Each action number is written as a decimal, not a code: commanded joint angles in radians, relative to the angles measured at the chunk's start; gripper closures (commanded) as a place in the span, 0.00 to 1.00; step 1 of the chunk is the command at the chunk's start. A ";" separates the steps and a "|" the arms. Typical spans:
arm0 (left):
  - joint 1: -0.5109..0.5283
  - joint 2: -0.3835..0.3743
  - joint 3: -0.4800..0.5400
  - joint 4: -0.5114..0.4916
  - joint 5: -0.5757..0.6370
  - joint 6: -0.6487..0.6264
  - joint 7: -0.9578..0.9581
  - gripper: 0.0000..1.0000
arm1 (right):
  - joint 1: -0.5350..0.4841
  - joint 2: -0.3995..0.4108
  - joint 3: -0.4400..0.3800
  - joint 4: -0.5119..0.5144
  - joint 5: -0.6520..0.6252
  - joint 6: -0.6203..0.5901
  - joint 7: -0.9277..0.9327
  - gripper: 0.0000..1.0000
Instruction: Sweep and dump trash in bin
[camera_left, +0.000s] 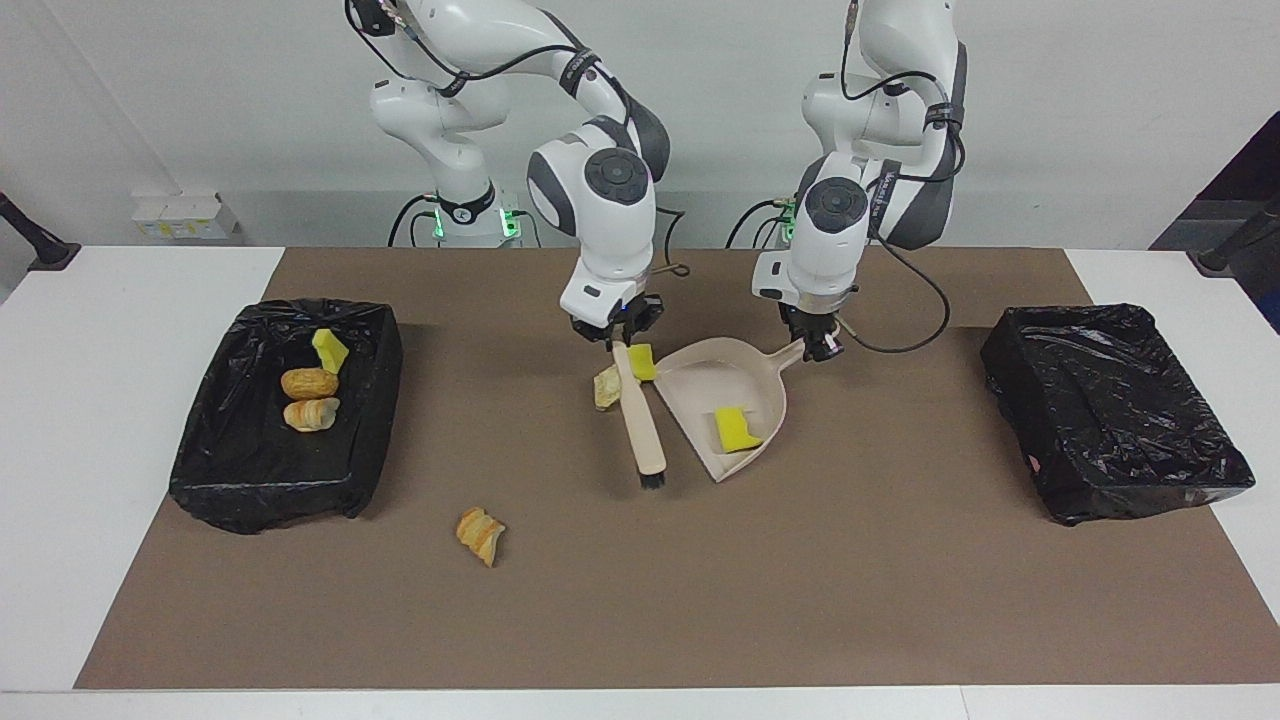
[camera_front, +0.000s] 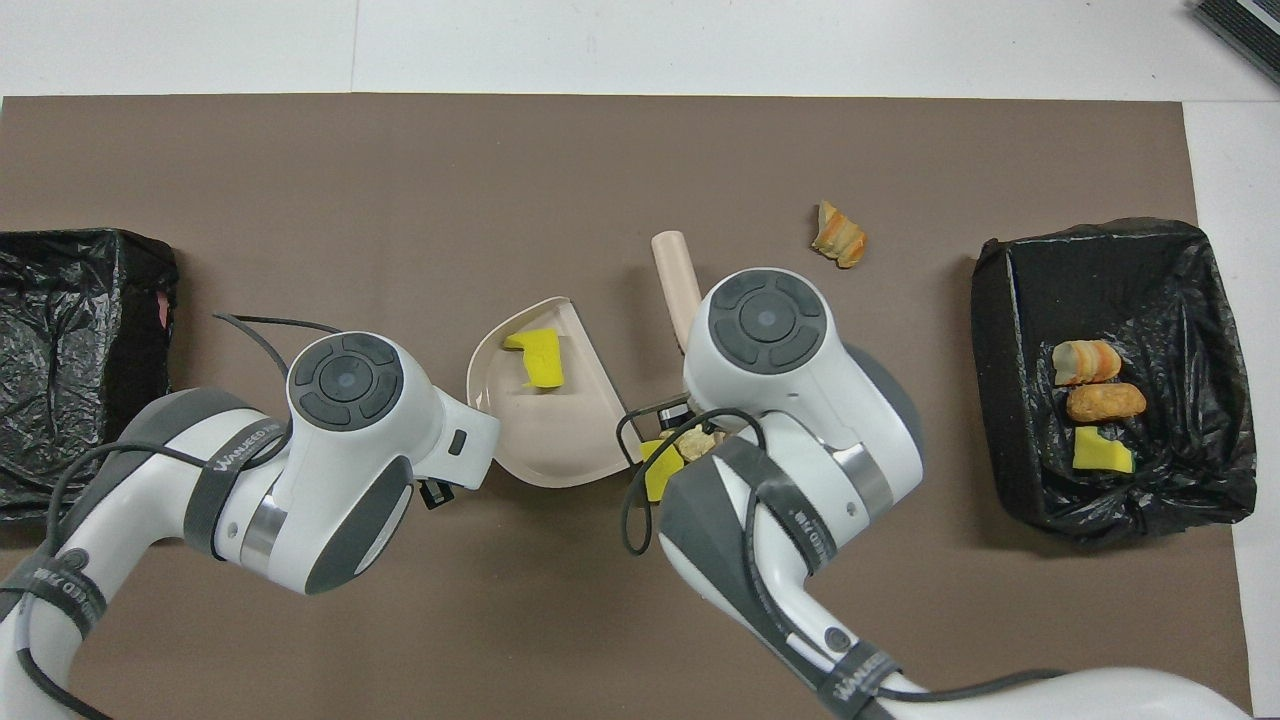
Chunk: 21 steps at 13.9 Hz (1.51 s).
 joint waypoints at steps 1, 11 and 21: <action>-0.006 -0.038 0.003 -0.033 -0.014 -0.036 0.100 1.00 | -0.060 0.070 0.012 0.092 -0.081 -0.006 -0.063 1.00; 0.001 -0.040 0.006 -0.029 -0.049 -0.047 0.108 1.00 | -0.330 0.208 -0.016 0.241 -0.374 -0.015 -0.394 1.00; 0.063 -0.029 0.009 0.034 -0.055 -0.146 0.099 1.00 | -0.235 0.134 -0.003 0.046 -0.200 -0.040 -0.257 1.00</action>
